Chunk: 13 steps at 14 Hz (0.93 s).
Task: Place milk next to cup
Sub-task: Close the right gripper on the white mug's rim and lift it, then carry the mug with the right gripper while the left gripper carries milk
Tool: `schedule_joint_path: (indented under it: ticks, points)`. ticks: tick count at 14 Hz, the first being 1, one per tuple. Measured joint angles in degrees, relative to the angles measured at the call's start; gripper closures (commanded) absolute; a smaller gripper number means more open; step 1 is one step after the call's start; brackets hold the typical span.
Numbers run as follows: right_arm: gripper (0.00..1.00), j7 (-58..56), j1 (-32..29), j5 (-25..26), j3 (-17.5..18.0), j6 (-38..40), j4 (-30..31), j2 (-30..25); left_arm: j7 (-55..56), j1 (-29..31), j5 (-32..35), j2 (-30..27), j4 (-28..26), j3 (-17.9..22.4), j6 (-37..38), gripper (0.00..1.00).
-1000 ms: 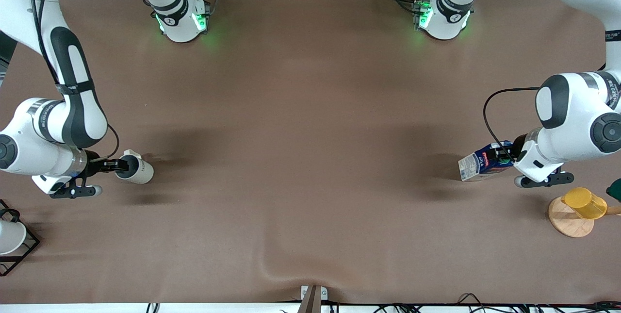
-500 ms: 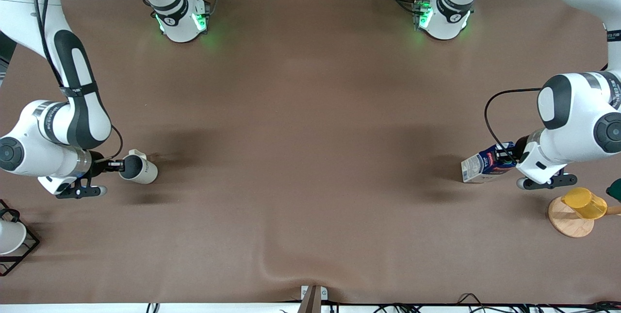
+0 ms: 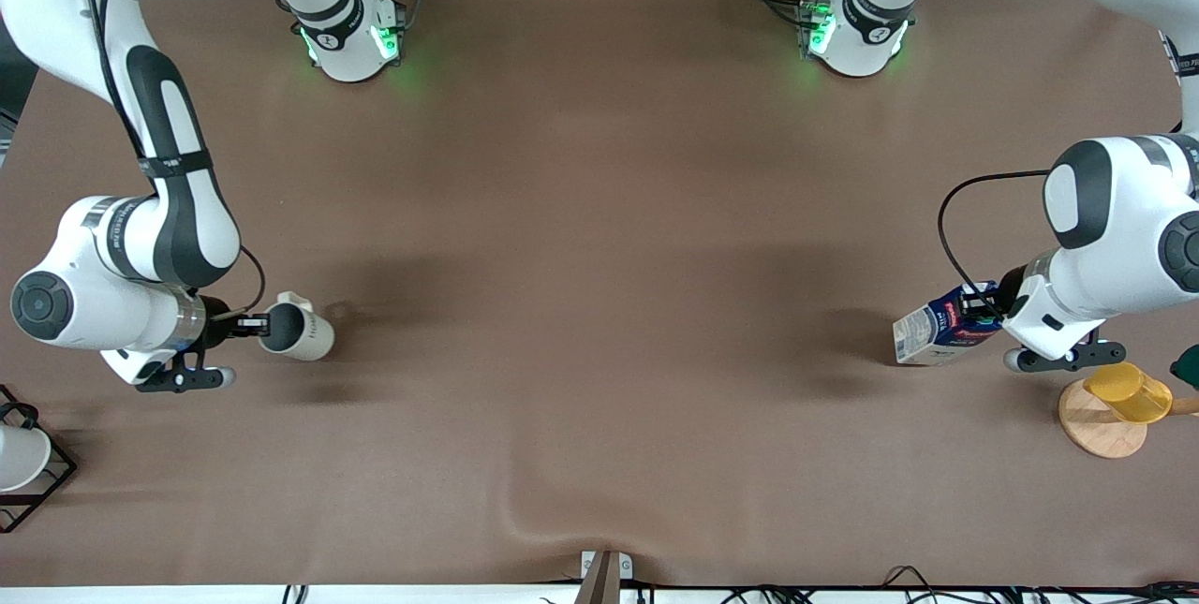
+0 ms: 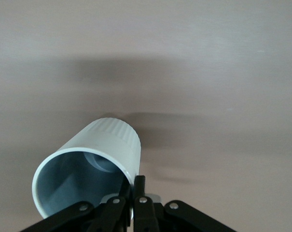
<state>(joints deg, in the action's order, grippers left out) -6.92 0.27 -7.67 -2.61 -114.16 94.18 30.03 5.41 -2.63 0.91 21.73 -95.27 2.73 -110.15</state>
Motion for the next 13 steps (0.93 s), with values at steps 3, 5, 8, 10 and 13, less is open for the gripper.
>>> schedule_joint_path:
  ticks: [3, 5, 8, 10, 13]
  points:
    - [1.0, 9.0, 3.3, -1.8, 0.6, 2.1, -2.2, -0.7, 0.0, -1.7, 0.0, -0.1, 4.0, -0.1, 6.1, 0.68]
    - [1.0, 17.5, 7.6, -2.2, 0.9, 2.4, -2.5, -1.4, 0.0, -3.1, 0.0, -0.1, 5.5, -0.2, 9.6, 0.68]
    - [1.0, 33.8, 16.6, -2.3, 1.2, 2.3, -3.5, -1.6, 0.0, -5.0, 0.0, -0.3, 6.8, -0.3, 13.2, 0.68]
    - [1.0, 44.6, 22.7, -2.3, 1.2, 1.7, -4.3, -1.6, 0.0, -6.3, 0.0, -0.7, 7.1, -0.4, 14.7, 0.67]
    - [1.0, 57.2, 29.4, -2.3, 1.2, -0.5, -5.3, -0.6, 0.0, -8.7, 0.0, -1.1, 7.7, -1.1, 16.6, 0.66]
